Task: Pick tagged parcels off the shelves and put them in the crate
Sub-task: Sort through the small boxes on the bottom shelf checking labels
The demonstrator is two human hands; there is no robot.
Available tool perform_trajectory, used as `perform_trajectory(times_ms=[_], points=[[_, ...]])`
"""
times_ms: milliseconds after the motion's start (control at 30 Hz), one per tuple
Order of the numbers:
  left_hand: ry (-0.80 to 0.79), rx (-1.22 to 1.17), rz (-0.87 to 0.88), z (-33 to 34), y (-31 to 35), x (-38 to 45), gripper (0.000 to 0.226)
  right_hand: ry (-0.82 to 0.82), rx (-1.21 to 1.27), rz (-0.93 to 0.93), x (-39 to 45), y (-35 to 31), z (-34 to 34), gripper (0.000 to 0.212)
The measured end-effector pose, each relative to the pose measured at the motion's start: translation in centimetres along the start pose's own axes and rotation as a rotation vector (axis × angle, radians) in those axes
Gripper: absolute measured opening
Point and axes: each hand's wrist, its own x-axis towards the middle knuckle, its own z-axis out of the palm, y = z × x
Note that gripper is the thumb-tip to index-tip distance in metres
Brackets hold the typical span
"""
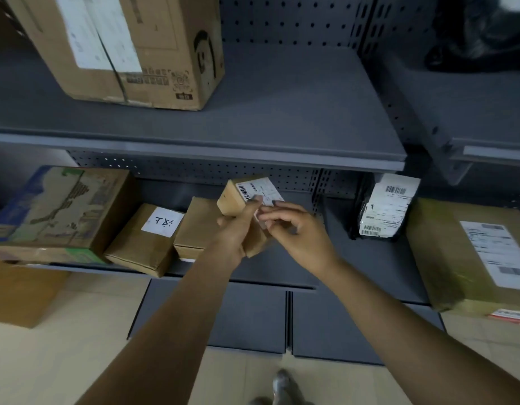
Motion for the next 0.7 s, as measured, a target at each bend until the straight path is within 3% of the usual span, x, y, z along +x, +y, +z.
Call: perform_trajectory(times_ms=[67, 133, 200, 267, 400, 600, 700], points=[[-0.070, -0.045, -0.030, 0.1, 0.4, -1.5, 0.080, 0.087, 0.012, 0.065, 0.1, -0.4, -0.2, 0.027], [-0.148, -0.086, -0.018, 0.0, 0.3, -2.0, 0.052, 0.120, 0.047, 0.295, 0.3, -0.3, -1.0, 0.049], [-0.195, -0.106, -0.015, -0.3, 0.0, -1.9, 0.045, -0.036, 0.217, 0.555, 0.2, 0.5, -1.8, 0.079], [-0.225, -0.085, 0.002, -0.5, -0.2, -1.8, 0.042, -0.193, 0.348, 0.640, -0.3, 1.6, -2.1, 0.094], [-0.179, 0.015, 0.052, -0.8, -1.2, -1.1, 0.042, -0.199, 0.358, 0.603, -0.9, 3.3, -1.3, 0.069], [0.115, 0.373, 0.173, -1.1, -2.1, 0.3, 0.035, -0.168, 0.286, 0.565, -1.2, 3.6, 0.7, 0.064], [0.124, 0.406, 0.168, -1.4, -2.6, 1.3, 0.017, -0.136, 0.238, 0.498, -1.3, 4.0, 1.3, 0.067]])
